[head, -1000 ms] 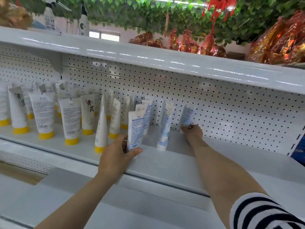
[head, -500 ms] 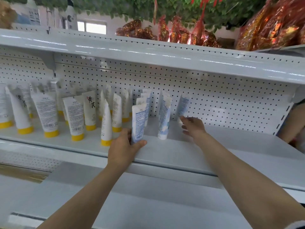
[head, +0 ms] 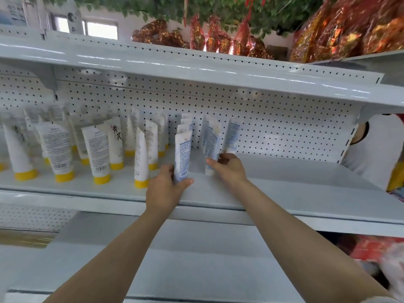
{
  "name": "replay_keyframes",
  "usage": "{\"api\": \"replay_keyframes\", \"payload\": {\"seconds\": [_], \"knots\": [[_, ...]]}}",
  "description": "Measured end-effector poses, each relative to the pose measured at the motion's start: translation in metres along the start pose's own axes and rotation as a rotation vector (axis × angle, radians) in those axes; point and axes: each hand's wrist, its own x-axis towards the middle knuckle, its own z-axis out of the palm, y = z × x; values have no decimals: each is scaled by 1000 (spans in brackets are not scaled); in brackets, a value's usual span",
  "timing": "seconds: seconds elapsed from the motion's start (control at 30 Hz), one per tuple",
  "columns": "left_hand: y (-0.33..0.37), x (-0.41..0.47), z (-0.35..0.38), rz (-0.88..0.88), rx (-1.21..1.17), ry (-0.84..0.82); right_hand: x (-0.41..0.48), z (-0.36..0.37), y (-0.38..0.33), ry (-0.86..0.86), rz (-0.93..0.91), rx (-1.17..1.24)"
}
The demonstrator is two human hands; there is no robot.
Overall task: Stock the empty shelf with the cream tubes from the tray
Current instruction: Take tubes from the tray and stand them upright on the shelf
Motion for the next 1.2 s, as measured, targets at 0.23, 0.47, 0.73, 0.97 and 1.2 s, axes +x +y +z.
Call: {"api": "replay_keyframes", "payload": {"seconds": [0.23,0.47,0.73,0.97,1.2], "knots": [[-1,-1,-1,18,-21,-17,-10,-4,-1,32,38,-49],[1,-4,-11,14,2,-102,-50,-22,-7,92,78,-153],[7,-42,-33,18,-8,-161,-119,-75,-19,144,42,-471],[60,-100,-32,381,140,-91,-178,-143,-47,179,-56,-858],[163,-161,-8,461,300,-235,-258,-243,-67,284,-115,-1023]]}}
